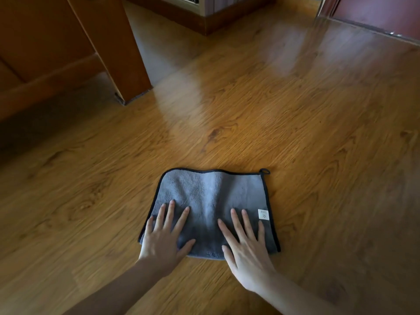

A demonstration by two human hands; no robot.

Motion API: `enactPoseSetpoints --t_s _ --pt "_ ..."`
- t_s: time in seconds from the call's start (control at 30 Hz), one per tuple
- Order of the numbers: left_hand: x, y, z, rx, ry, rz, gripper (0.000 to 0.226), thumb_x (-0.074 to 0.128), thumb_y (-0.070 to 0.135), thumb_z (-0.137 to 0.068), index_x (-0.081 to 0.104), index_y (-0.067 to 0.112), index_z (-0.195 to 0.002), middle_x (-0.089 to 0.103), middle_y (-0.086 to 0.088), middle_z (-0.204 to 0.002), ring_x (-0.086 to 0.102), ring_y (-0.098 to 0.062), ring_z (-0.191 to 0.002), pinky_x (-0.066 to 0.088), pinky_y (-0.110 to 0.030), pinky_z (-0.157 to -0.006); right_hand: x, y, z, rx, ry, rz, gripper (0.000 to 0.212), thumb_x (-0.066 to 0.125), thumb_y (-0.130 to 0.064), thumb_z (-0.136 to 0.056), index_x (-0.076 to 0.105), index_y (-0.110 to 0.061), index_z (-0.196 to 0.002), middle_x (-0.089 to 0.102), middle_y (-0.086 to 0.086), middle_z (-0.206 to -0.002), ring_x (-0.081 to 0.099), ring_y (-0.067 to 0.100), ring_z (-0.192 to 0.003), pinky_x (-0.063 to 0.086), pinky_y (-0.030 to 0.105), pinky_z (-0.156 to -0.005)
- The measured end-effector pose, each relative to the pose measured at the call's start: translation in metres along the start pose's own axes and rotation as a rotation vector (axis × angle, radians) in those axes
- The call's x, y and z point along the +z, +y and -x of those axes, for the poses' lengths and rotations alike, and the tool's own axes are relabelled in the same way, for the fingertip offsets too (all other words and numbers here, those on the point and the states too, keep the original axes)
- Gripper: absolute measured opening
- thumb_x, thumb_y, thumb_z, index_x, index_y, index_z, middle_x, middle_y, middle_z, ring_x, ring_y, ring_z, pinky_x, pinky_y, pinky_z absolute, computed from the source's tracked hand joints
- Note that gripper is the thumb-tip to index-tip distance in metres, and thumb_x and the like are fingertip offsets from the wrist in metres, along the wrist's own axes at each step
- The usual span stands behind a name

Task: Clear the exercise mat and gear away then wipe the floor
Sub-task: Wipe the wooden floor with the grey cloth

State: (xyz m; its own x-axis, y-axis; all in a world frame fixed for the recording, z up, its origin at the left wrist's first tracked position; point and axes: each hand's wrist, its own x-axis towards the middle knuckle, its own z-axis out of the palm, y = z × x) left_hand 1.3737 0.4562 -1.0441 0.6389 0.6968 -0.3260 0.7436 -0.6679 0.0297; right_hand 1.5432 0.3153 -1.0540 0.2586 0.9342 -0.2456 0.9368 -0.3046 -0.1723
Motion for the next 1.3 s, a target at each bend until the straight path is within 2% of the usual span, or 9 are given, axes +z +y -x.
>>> enactPoseSetpoints --t_s 0.17,0.3,0.37,0.43,0.57,0.8,1.07,1.2,1.3 --pt "0.0 -0.028 -0.015 -0.063 0.019 0.066 0.075 0.004 0.068 -0.088 0.028 0.024 -0.144 0.041 -0.017 -0.144 0.047 -0.036 -0.127 0.048 -0.052 -0.092 -0.008 -0.008 -0.04 -0.032 -0.024 0.04 0.054 0.028 -0.048 -0.09 0.045 -0.028 -0.137 0.043 0.01 -0.145 0.041 0.035 -0.132 0.043 0.059 -0.092" --pt "0.0 -0.056 -0.036 -0.116 0.068 0.018 0.092 -0.029 0.081 -0.057 -0.029 0.038 -0.138 -0.013 -0.005 -0.157 -0.006 -0.025 -0.145 0.007 -0.045 -0.116 -0.014 -0.026 -0.082 -0.034 -0.034 0.034 0.056 0.025 -0.049 -0.09 0.044 -0.027 -0.139 0.042 0.011 -0.146 0.04 0.036 -0.133 0.04 0.06 -0.094" --pt "-0.005 -0.071 -0.047 -0.166 0.057 0.023 0.092 -0.027 0.083 -0.052 -0.035 0.038 -0.132 -0.02 -0.003 -0.156 -0.014 -0.022 -0.144 0.0 -0.042 -0.116 -0.019 -0.036 -0.104 -0.07 -0.038 0.037 0.062 0.013 -0.052 -0.09 0.03 -0.03 -0.145 0.026 0.01 -0.154 0.024 0.036 -0.14 0.029 0.061 -0.103" --pt "-0.007 -0.086 -0.057 -0.213 0.048 0.02 0.085 -0.016 0.079 -0.061 -0.033 0.038 -0.133 -0.019 -0.004 -0.156 -0.014 -0.022 -0.144 0.0 -0.043 -0.117 -0.022 -0.043 -0.127 -0.136 -0.026 0.039 0.066 -0.003 -0.056 -0.087 0.005 -0.034 -0.149 -0.002 0.006 -0.159 -0.003 0.032 -0.145 0.008 0.058 -0.112" --pt "-0.017 -0.111 -0.082 -0.287 0.074 0.064 0.077 0.017 0.071 -0.085 -0.015 0.036 -0.145 -0.012 -0.005 -0.157 -0.008 -0.024 -0.145 0.004 -0.043 -0.117 -0.035 -0.054 -0.177 -0.176 -0.06 0.041 0.056 0.014 -0.052 -0.098 -0.007 -0.036 -0.148 -0.017 0.001 -0.157 -0.018 0.026 -0.143 -0.006 0.054 -0.113" --pt "-0.035 -0.125 -0.127 -0.365 0.029 0.139 0.067 0.022 0.06 -0.093 -0.007 0.035 -0.148 -0.011 -0.006 -0.157 -0.008 -0.026 -0.144 0.003 -0.048 -0.116 -0.042 -0.06 -0.223 -0.146 -0.054 0.048 0.056 0.017 -0.051 -0.098 -0.004 -0.037 -0.149 -0.014 0.0 -0.158 -0.015 0.025 -0.144 -0.005 0.054 -0.114" --pt "-0.017 -0.094 -0.092 -0.326 0.129 0.142 0.065 0.017 0.058 -0.093 -0.007 0.033 -0.148 -0.007 -0.006 -0.158 -0.007 -0.027 -0.144 0.003 -0.049 -0.116 -0.035 -0.057 -0.186 -0.158 -0.002 0.016 0.056 0.018 -0.048 -0.099 0.0 -0.034 -0.149 -0.009 0.003 -0.159 -0.012 0.028 -0.145 -0.004 0.053 -0.114" --pt "0.004 -0.083 -0.051 -0.231 0.148 0.064 0.072 0.003 0.064 -0.088 0.0 0.024 -0.149 0.009 -0.016 -0.156 0.01 -0.037 -0.143 0.018 -0.057 -0.11 -0.02 -0.053 -0.14 -0.182 0.023 0.005 0.062 0.006 -0.05 -0.091 0.014 -0.032 -0.149 0.005 0.006 -0.159 0.001 0.031 -0.145 0.005 0.057 -0.113" --pt "0.014 -0.082 -0.017 -0.185 0.14 0.029 0.07 0.005 0.06 -0.094 0.017 0.019 -0.148 0.029 -0.02 -0.149 0.032 -0.042 -0.134 0.035 -0.059 -0.099 -0.009 -0.058 -0.108 -0.196 0.032 -0.01 0.056 0.023 -0.046 -0.091 0.037 -0.029 -0.142 0.03 0.009 -0.152 0.025 0.034 -0.141 0.025 0.06 -0.108"
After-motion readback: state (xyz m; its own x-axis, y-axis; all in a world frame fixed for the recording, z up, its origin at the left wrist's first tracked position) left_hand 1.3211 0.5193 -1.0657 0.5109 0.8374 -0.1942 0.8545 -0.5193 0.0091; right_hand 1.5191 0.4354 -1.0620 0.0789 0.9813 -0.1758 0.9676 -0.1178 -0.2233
